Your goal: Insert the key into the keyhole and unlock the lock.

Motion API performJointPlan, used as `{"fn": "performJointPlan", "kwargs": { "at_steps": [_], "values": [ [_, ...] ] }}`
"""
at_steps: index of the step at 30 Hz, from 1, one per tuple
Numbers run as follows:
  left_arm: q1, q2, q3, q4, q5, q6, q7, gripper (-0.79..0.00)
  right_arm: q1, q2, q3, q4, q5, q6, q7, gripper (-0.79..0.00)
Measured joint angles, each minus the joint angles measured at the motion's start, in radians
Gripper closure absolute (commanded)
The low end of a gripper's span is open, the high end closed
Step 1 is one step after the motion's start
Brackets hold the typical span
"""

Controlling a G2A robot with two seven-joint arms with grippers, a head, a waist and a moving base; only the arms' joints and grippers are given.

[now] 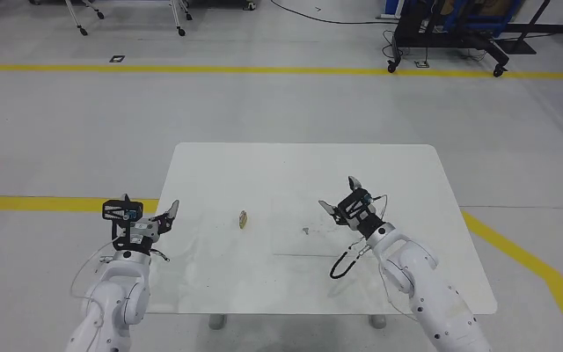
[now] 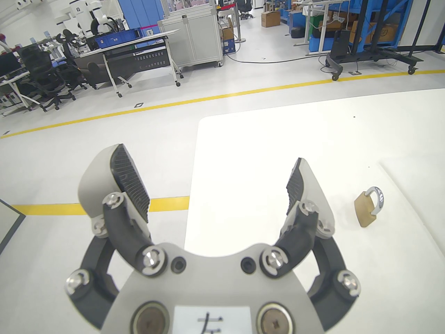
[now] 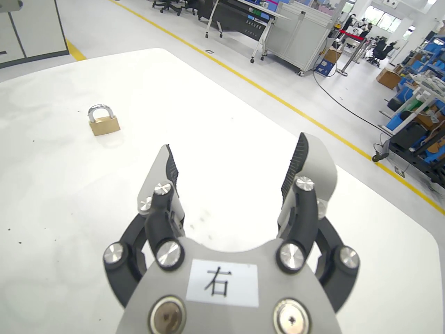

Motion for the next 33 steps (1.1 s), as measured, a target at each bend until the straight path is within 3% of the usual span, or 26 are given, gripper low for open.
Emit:
{"fn": "performJointPlan", "kwargs": {
  "at_steps": [13, 16, 23, 26, 30, 33],
  "values": [
    [0.000, 0.000, 0.000, 0.000, 0.000, 0.000, 0.000, -0.785, -0.002, 0.001, 0.001, -0.004, -0.019, -0.007, 0.009, -0.785],
    [0.000, 0.000, 0.000, 0.000, 0.000, 0.000, 0.000, -0.785, 0.030, 0.001, -0.039, 0.029, -0.034, -0.097, 0.033, -0.785],
    [0.000, 0.000, 0.000, 0.000, 0.000, 0.000, 0.000, -0.785, 0.186, 0.002, -0.126, 0.217, 0.035, -0.504, 0.054, -0.785],
    [0.000, 0.000, 0.000, 0.000, 0.000, 0.000, 0.000, -0.785, 0.258, 0.000, -0.163, 0.304, 0.034, -0.626, 0.079, -0.785],
    [0.000, 0.000, 0.000, 0.000, 0.000, 0.000, 0.000, -0.785, 0.337, -0.008, -0.208, 0.414, 0.040, -0.709, 0.101, -0.785],
    [0.000, 0.000, 0.000, 0.000, 0.000, 0.000, 0.000, -0.785, 0.389, -0.016, -0.239, 0.482, 0.043, -0.712, 0.143, -0.785]
  ]
}}
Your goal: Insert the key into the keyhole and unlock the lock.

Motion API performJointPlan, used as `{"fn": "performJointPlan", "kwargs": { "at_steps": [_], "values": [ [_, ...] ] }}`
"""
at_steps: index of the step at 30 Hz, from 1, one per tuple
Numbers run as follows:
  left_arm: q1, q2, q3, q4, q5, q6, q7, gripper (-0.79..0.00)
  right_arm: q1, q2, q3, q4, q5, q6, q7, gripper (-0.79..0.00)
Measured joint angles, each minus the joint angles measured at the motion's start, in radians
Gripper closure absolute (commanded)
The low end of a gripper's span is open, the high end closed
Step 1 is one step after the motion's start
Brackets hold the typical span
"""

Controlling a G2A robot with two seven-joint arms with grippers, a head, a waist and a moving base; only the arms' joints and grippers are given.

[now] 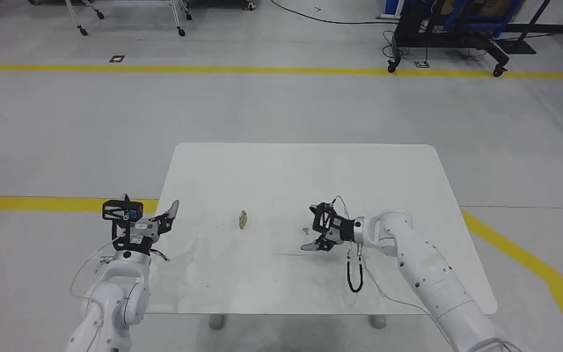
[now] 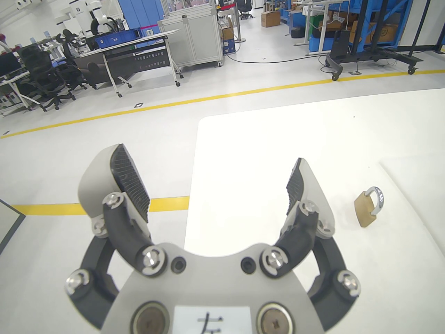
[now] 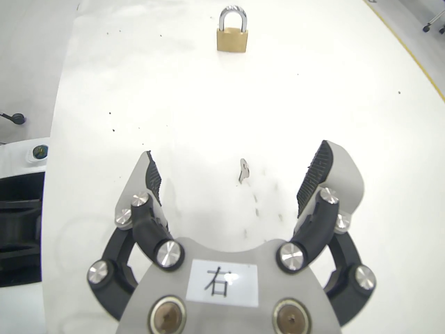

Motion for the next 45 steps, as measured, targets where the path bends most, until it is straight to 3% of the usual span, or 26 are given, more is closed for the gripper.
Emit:
{"fn": "performJointPlan", "kwargs": {
  "at_steps": [4, 6, 8, 10, 18, 34, 40, 42, 43, 45],
  "values": [
    [0.000, 0.000, 0.000, 0.000, 0.000, 0.000, 0.000, -0.785, 0.040, -0.014, -0.048, 0.046, -0.003, 0.033, 0.051, -0.754],
    [0.000, 0.000, 0.000, 0.000, 0.000, 0.000, 0.000, -0.785, 0.058, -0.020, -0.066, 0.068, 0.007, 0.039, 0.055, -0.650],
    [0.000, 0.000, 0.000, 0.000, 0.000, 0.000, 0.000, -0.785, 0.072, -0.024, -0.079, 0.084, 0.007, 0.043, 0.051, -0.474],
    [0.000, 0.000, 0.000, 0.000, 0.000, 0.000, 0.000, -0.785, 0.080, -0.026, -0.088, 0.094, 0.003, 0.045, 0.046, -0.379],
    [0.000, 0.000, 0.000, 0.000, 0.000, 0.000, 0.000, -0.785, 0.099, -0.029, -0.111, 0.123, -0.014, 0.057, 0.029, -0.280],
    [0.000, 0.000, 0.000, 0.000, 0.000, 0.000, 0.000, -0.785, 0.045, 0.009, -0.063, 0.043, -0.079, 0.033, -0.044, -0.286],
    [0.000, 0.000, 0.000, 0.000, 0.000, 0.000, 0.000, -0.785, 0.038, 0.013, -0.079, 0.028, -0.104, 0.014, -0.031, -0.246],
    [0.000, 0.000, 0.000, 0.000, 0.000, 0.000, 0.000, -0.785, 0.041, 0.013, -0.088, 0.030, -0.108, 0.012, -0.029, -0.182],
    [0.000, 0.000, 0.000, 0.000, 0.000, 0.000, 0.000, -0.785, 0.042, 0.012, -0.091, 0.031, -0.110, 0.011, -0.029, -0.040],
    [0.000, 0.000, 0.000, 0.000, 0.000, 0.000, 0.000, -0.785, 0.046, 0.012, -0.097, 0.033, -0.114, 0.012, -0.029, 0.000]
  ]
}}
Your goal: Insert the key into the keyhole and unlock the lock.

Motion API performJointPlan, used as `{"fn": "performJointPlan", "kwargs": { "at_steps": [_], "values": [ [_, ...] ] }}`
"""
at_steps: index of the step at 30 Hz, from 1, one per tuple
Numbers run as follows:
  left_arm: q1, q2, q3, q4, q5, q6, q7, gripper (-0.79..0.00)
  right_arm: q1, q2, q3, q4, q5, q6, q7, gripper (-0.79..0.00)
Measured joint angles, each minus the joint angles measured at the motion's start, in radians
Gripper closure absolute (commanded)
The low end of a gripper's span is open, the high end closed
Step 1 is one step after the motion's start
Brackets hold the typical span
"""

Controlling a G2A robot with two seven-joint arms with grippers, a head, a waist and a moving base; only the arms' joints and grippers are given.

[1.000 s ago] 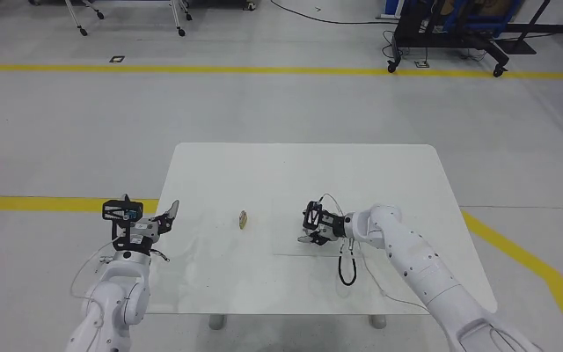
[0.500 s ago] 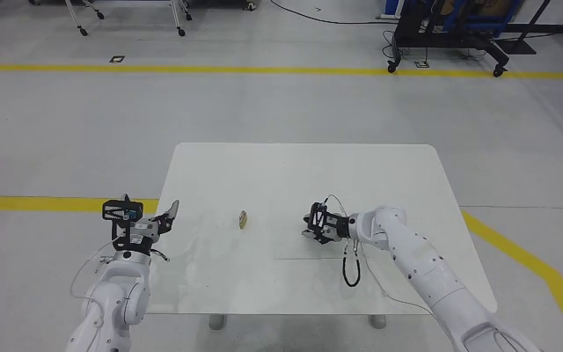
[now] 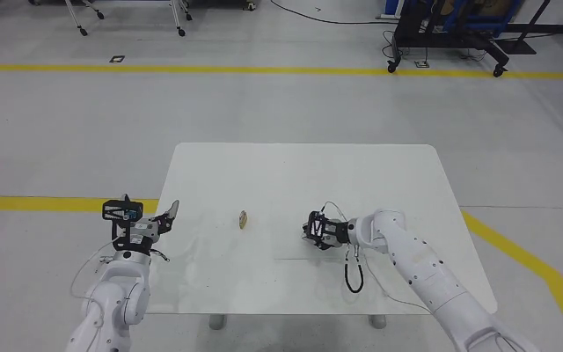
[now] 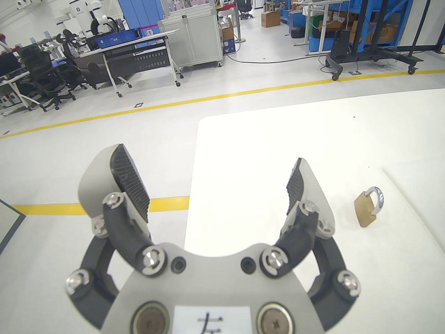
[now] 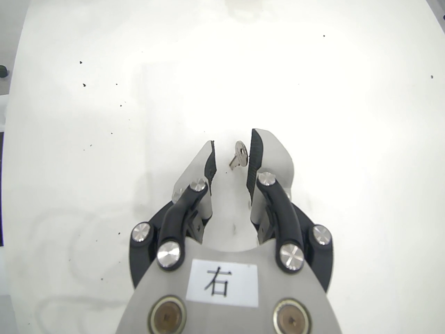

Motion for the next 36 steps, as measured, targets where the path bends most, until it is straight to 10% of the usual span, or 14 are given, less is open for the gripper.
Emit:
{"fn": "performJointPlan", "kwargs": {
  "at_steps": [28, 36],
  "values": [
    [0.000, 0.000, 0.000, 0.000, 0.000, 0.000, 0.000, -0.785, -0.052, 0.031, 0.055, -0.103, -0.045, 0.068, -0.076, 0.000],
    [-0.016, 0.009, 0.114, -0.150, 0.201, -0.211, -0.104, -0.785, -0.043, 0.032, 0.030, -0.073, -0.062, 0.025, -0.147, 0.000]
  ]
}}
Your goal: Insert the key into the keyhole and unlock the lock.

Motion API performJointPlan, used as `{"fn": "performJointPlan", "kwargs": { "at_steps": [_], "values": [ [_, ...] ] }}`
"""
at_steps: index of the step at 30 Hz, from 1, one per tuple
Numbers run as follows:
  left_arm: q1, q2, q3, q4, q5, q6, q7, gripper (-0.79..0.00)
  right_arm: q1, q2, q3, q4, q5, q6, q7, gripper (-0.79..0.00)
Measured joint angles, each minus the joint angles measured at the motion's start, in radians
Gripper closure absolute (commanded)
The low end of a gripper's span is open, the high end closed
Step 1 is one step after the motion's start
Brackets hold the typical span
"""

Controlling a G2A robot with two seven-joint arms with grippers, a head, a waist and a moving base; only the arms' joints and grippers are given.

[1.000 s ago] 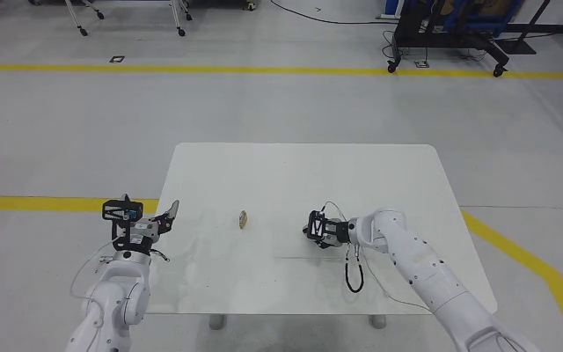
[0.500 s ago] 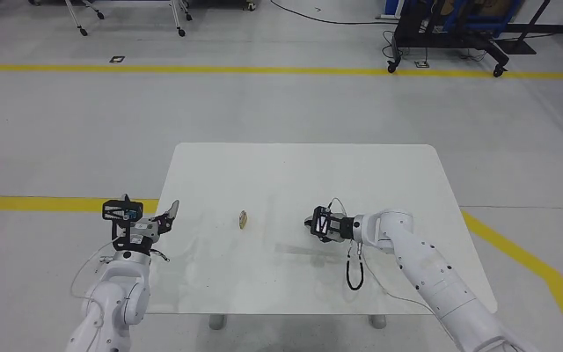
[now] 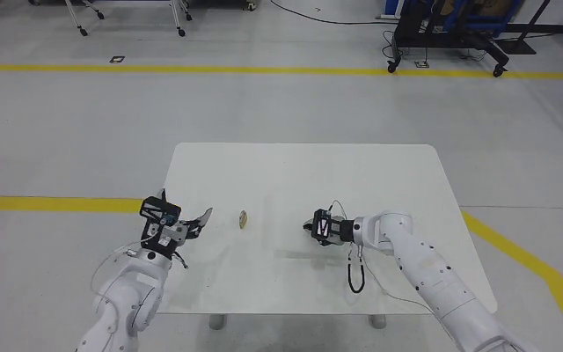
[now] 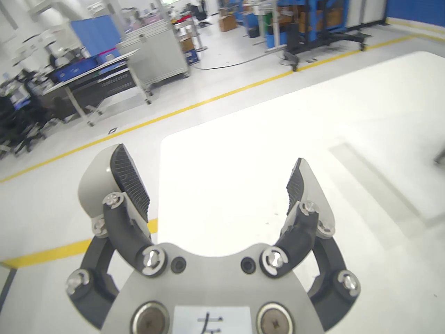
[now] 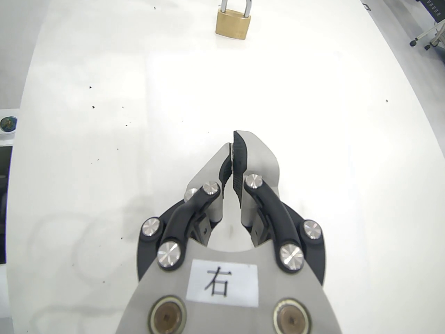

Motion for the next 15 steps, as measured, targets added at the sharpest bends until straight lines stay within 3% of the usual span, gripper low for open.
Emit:
{"fn": "performJointPlan", "kwargs": {
  "at_steps": [4, 8, 15],
  "values": [
    [-0.089, -0.005, 0.128, -0.017, 0.160, -0.073, -0.092, -0.785, 0.020, -0.004, -0.030, 0.029, -0.026, -0.005, -0.047, 0.000],
    [-0.205, -0.023, 0.269, 0.060, 0.231, -0.075, -0.171, -0.785, 0.034, -0.005, -0.042, 0.064, -0.036, 0.000, -0.097, 0.000],
    [-0.330, -0.052, 0.423, 0.186, 0.282, -0.057, -0.242, -0.785, 0.043, 0.001, -0.042, 0.105, -0.059, 0.010, -0.188, 0.000]
  ]
}}
